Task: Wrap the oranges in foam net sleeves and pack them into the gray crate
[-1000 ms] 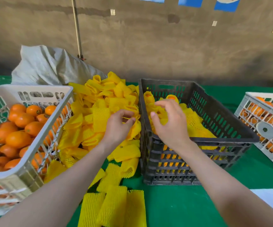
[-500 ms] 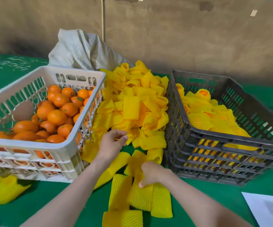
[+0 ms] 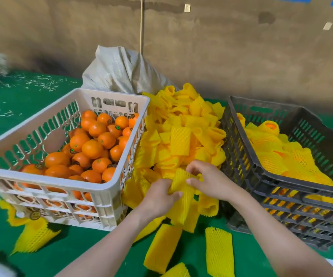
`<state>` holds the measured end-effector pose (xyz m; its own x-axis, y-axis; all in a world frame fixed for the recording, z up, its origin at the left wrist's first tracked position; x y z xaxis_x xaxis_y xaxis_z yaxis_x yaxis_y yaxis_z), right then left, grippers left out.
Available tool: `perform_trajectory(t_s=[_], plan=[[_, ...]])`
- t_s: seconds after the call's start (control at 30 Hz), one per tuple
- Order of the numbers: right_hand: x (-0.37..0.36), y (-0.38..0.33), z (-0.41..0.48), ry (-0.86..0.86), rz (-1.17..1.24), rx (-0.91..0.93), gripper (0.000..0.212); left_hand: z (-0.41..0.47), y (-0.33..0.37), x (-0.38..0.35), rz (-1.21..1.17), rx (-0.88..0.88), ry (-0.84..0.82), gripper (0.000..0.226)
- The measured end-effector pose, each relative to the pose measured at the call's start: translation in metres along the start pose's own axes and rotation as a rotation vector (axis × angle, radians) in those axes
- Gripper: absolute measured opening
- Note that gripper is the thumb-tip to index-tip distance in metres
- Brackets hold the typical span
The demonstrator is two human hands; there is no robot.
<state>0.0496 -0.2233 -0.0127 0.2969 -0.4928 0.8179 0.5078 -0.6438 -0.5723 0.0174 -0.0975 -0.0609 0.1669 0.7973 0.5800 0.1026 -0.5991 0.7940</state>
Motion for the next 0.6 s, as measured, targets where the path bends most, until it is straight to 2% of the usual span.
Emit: perform_trajectory(t_s=[0.07,0.13,0.2,0.27,0.33,0.4,0.47,0.53,0.6], plan=[[0.013,-0.021,0.007,0.06,0.101,0.035,0.03,-0.003,0.017,0.022,0.002,-0.114,0.119,0.044],[0.022,-0.043,0.019,0.164,0.077,0.102,0.027,-0.006,0.032,0.044,-0.009,-0.192,0.185,0.043],[0.026,-0.063,0.031,0.318,0.014,0.164,0.017,-0.006,0.042,0.064,0.024,-0.215,0.184,0.041],[0.026,-0.079,0.043,0.457,-0.009,0.197,0.018,-0.005,0.045,0.092,0.027,-0.211,0.16,0.034],[0.023,-0.095,0.058,0.556,0.001,0.228,0.02,-0.003,0.039,0.129,-0.147,-0.18,0.157,0.014],[0.017,-0.11,0.079,0.618,0.039,0.229,0.023,0.002,0.02,0.176,-0.469,-0.108,0.258,0.006],[0.003,-0.124,0.108,0.617,0.071,0.197,0.027,0.011,-0.011,0.221,-0.644,-0.017,0.425,0.009],[-0.018,-0.135,0.139,0.551,0.042,0.157,0.028,0.023,-0.04,0.253,-0.596,0.068,0.544,0.012],[-0.041,-0.14,0.165,0.453,-0.051,0.119,0.026,0.039,-0.068,0.274,-0.473,0.123,0.593,0.014]])
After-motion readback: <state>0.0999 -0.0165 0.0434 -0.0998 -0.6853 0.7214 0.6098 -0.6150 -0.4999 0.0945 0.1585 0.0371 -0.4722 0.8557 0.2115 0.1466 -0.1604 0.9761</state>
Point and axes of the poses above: each hand's wrist, its own z-axis towards the middle knuckle, its own x-axis out of the back of the hand, y = z × x, the point moved 6 cm from there along z, towards the middle knuckle, and after that the axes turned 7 degrees about x, right-handed, at the moved point
